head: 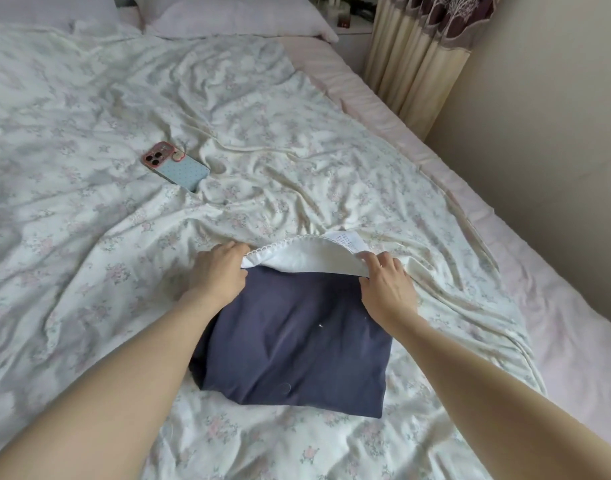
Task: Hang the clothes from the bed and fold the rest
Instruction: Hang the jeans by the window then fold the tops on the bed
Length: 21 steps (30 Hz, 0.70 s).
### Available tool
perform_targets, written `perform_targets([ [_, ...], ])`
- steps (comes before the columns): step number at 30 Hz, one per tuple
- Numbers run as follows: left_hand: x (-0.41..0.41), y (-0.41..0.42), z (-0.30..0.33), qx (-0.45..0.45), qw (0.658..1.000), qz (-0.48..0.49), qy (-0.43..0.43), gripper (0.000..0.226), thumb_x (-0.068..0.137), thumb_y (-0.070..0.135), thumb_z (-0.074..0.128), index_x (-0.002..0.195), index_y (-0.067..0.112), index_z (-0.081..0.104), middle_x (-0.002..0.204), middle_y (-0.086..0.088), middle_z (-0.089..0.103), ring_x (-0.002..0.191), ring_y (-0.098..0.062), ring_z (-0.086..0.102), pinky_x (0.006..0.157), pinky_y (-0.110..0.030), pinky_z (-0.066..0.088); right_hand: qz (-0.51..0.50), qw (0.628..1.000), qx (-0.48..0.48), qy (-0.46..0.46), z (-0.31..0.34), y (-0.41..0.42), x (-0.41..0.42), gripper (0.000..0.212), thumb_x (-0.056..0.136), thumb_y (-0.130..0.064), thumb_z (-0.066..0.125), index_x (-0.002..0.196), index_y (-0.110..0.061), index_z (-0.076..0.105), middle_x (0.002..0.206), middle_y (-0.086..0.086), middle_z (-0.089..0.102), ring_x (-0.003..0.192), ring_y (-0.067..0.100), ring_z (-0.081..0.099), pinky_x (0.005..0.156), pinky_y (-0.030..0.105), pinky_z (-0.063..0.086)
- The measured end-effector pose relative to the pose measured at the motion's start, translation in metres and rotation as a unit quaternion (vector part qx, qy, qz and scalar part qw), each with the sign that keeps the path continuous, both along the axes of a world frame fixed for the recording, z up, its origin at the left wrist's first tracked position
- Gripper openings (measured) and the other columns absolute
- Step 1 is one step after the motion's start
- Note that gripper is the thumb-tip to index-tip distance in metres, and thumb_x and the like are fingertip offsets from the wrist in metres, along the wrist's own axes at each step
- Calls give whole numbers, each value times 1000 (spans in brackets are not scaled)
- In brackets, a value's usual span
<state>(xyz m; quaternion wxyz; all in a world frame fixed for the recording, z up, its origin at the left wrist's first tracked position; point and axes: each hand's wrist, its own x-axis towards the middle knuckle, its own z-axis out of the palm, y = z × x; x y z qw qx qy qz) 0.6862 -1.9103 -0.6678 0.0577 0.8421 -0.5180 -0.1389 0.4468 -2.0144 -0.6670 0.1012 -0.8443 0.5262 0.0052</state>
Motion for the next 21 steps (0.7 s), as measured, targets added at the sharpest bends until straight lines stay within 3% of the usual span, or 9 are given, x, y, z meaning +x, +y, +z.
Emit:
perform_targets([
  [2,-1,4,1,-22,999,0,-46,21,91,16,55,111,9,55,113,-5,58,95,-31,59,75,-38,44,23,1000,2,16,-5,-1,-3,50,85,1,39,130,-22,39,117,2,46,110,24,41,67,33,40],
  [4,-2,13,2,-49,996,-15,-76,10,88,8,56,97,5,56,97,-10,60,77,-35,61,58,-37,41,24,1000,1,12,-10,0,-8,49,85,0,40,130,-21,38,115,2,46,109,24,42,61,33,39],
  [8,-2,30,2,-65,988,-64,-121,22,65,-15,65,82,-3,59,72,-18,57,53,-38,59,48,-31,29,-16,999,-30,-10,-12,-1,-7,45,89,-17,49,131,-25,35,115,5,39,108,25,41,55,32,36],
  [13,-2,30,-3,-29,991,-5,-130,27,79,-11,45,102,-1,53,92,-19,59,73,-41,62,55,-36,31,61,993,-69,79,-16,1,-10,37,85,-2,41,118,-18,46,103,2,50,95,24,49,50,29,27],
  [16,-6,30,-10,12,994,-19,-104,30,85,-6,39,113,5,44,116,-15,55,93,-36,61,59,-38,37,43,994,-49,87,-16,4,-20,30,87,-7,41,115,-16,49,104,1,53,100,23,49,61,31,35],
  [18,-2,33,-22,41,995,-91,-18,42,85,1,40,125,13,37,149,-6,29,129,-24,41,85,-36,43,42,995,-38,77,-16,3,-26,27,87,-15,41,112,-14,54,110,3,52,108,24,44,79,32,35],
  [19,1,33,-26,63,990,-123,33,46,85,9,43,128,19,35,155,1,14,139,-16,24,100,-34,36,39,997,-31,59,-15,1,-27,27,88,-17,42,110,-13,56,113,4,50,111,24,42,84,33,34],
  [20,4,33,-29,81,985,-130,74,44,84,18,45,126,25,35,156,6,8,142,-12,14,107,-35,28,22,999,-18,23,-14,-1,-26,26,89,-18,42,109,-11,57,116,5,47,113,25,41,85,34,34],
  [21,6,32,-29,88,983,-100,127,37,82,28,46,118,32,37,153,7,14,141,-12,15,107,-37,27,-9,1000,3,-27,-12,-5,-24,25,92,-20,41,108,-9,57,119,6,45,114,26,41,84,35,35],
])
